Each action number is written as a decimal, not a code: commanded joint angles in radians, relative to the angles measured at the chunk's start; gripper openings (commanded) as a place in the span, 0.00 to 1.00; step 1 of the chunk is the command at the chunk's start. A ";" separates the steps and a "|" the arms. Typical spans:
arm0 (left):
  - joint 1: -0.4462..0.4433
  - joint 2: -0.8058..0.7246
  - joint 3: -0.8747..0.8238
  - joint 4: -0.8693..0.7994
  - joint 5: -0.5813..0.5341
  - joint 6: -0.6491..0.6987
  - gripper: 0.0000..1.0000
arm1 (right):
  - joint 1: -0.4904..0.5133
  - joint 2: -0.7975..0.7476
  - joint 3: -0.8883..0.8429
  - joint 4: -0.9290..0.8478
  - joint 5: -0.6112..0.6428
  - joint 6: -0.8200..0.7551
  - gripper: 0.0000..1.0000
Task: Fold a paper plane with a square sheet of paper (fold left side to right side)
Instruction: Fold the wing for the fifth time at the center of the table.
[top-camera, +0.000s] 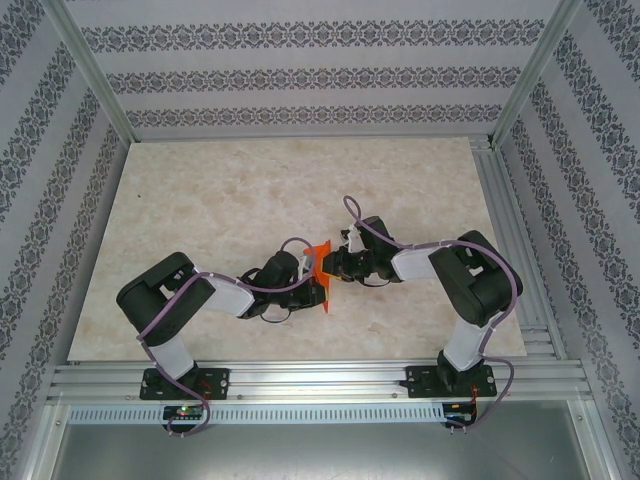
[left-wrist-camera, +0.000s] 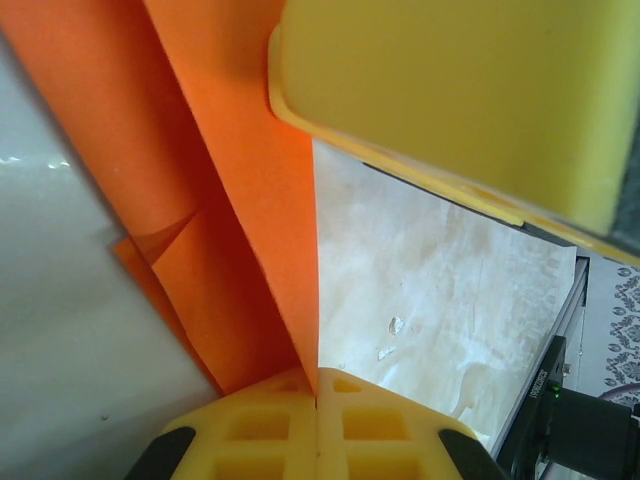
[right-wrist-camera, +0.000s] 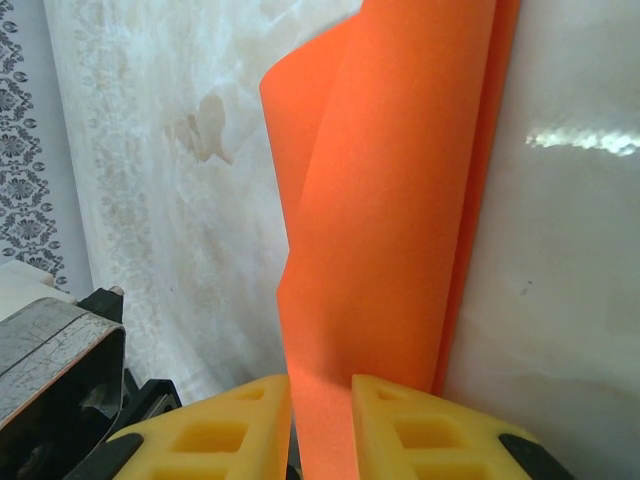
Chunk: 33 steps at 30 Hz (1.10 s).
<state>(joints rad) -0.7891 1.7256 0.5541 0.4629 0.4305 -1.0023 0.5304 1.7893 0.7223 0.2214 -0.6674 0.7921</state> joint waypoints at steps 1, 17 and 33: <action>0.017 0.020 -0.018 0.030 0.003 -0.016 0.00 | 0.010 0.024 0.026 0.045 0.005 0.006 0.24; 0.027 0.004 -0.032 0.036 0.008 -0.026 0.13 | 0.015 0.062 0.038 0.015 0.021 -0.002 0.24; 0.194 -0.265 -0.048 -0.208 0.033 0.053 0.29 | 0.016 0.056 0.033 0.010 0.023 -0.007 0.25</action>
<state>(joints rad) -0.6350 1.4765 0.5083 0.3214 0.4423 -0.9867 0.5350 1.8290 0.7444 0.2440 -0.6678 0.7990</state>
